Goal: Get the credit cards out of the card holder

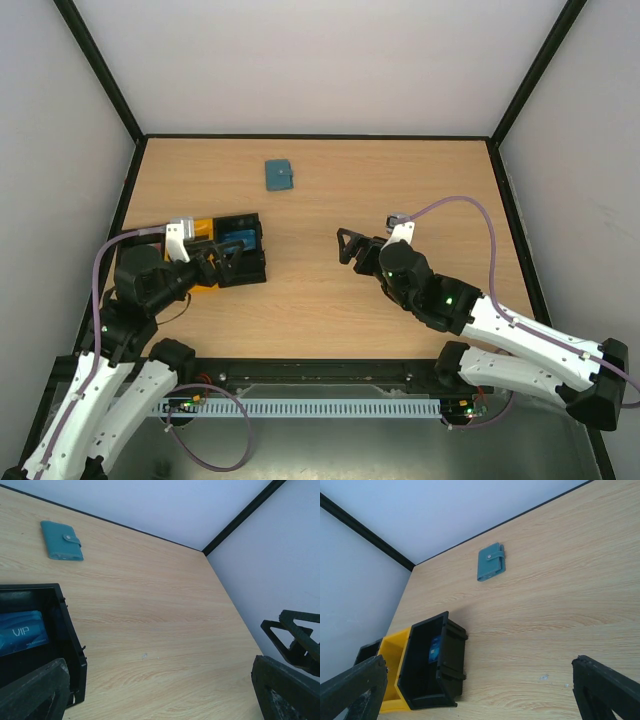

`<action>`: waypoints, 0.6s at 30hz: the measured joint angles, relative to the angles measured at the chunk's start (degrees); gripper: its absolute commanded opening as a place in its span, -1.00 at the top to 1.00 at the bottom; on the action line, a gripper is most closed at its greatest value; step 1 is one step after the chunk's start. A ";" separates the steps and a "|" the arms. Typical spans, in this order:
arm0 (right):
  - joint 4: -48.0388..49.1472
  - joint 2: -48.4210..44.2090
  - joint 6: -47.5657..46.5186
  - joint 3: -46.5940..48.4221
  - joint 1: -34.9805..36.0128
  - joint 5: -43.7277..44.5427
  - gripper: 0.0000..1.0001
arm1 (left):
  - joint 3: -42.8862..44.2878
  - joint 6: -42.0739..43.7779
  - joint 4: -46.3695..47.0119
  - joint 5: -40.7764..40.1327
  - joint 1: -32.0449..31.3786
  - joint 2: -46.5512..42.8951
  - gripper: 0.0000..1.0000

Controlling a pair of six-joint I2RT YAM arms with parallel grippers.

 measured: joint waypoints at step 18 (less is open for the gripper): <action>8.66 5.35 -3.08 -1.46 -0.04 0.02 -0.95 | 0.13 3.32 -1.42 -7.61 0.00 -1.03 -1.00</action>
